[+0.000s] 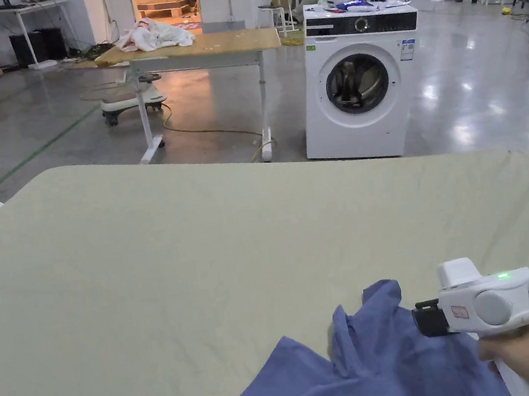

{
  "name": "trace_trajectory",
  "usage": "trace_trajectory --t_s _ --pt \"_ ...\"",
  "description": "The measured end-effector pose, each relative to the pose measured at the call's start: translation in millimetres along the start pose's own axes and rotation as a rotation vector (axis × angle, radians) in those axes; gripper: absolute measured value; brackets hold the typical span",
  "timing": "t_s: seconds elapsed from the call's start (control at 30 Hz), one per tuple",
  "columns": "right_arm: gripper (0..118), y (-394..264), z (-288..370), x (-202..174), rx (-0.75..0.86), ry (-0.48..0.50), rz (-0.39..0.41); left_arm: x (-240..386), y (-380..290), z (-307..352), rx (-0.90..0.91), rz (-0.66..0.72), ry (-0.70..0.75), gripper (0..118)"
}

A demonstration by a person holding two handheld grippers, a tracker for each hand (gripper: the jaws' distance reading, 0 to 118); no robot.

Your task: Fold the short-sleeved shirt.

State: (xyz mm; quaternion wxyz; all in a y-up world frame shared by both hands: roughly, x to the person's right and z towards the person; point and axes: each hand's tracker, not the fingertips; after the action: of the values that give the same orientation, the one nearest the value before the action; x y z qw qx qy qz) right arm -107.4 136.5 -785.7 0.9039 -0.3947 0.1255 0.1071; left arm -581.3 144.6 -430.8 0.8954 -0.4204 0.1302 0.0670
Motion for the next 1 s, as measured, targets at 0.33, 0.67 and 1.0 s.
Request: trace_trajectory --t_s 0.33,0.67,1.0 --pt "70 -3.7 -42.4 9.2 -0.156 0.054 -0.01 -3.0 0.5 -8.2 -0.013 0.021 0.006 0" --pt "4 -12.3 -19.4 -15.2 -0.078 -0.001 0.092 -16.5 -1.1 -23.5 0.02 0.027 0.01 0" --pt "3 -5.5 88.4 -6.8 0.153 -0.047 0.052 -12.9 14.5 13.0 0.176 0.025 -0.032 0"
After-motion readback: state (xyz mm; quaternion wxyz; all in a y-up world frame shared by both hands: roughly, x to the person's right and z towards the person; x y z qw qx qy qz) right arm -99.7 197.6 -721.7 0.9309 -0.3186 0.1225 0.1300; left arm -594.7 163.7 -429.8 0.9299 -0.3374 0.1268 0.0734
